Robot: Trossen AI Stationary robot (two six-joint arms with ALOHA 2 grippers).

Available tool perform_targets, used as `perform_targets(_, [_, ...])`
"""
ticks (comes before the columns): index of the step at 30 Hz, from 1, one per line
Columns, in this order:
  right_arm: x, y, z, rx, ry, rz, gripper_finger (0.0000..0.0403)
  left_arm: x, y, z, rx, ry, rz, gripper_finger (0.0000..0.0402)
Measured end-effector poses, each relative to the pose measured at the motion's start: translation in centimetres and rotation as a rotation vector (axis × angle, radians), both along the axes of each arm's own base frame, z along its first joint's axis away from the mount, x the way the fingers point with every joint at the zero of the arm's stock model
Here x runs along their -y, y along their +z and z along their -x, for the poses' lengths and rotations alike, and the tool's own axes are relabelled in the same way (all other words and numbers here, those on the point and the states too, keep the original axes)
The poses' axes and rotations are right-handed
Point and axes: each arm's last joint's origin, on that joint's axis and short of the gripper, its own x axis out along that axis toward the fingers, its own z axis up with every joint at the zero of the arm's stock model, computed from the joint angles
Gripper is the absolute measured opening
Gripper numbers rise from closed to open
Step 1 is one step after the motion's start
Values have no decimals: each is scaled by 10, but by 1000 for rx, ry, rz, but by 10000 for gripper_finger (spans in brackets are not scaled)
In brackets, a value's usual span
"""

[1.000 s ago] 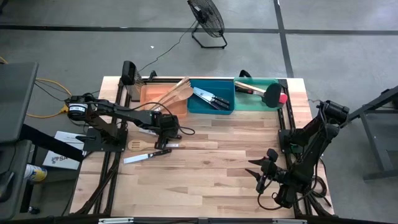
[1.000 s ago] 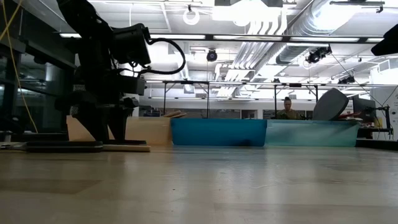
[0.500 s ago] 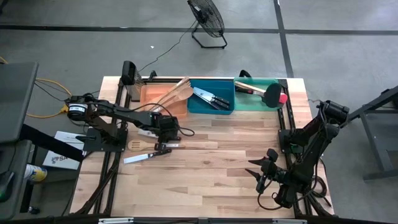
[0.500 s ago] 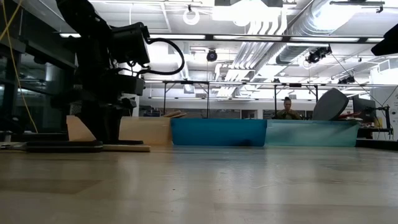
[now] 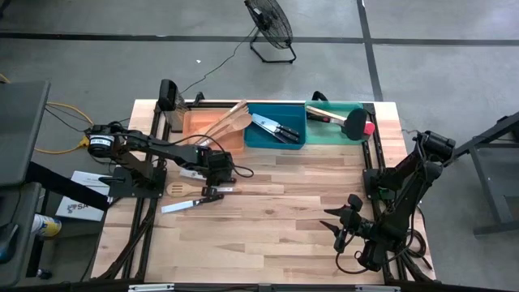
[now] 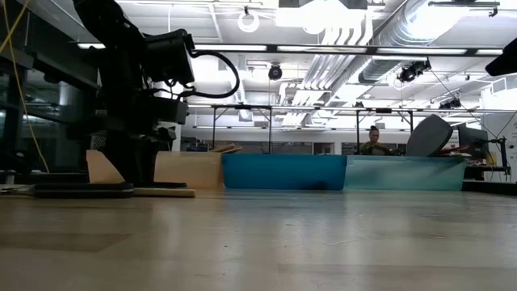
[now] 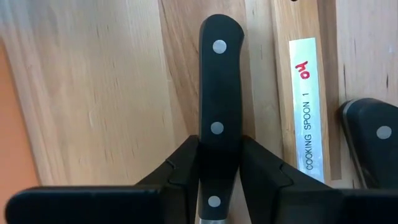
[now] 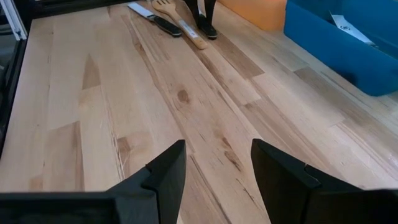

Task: Pick & Place Kitchen Items
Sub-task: Put the knife into the blue bin

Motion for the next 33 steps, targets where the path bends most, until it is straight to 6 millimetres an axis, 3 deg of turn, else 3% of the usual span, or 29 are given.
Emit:
perform_targets(11, [2,4,-4,106,-26,78,174,0,9,5,15,27,-2,82])
perform_targets(21, [17,5,-19,59,-80,120,174,-1,30,-5,25,32,0,82])
perform_targets(33, [51,-8,4,149,-8,-19,174,-2,44,-16,82,29,2,82])
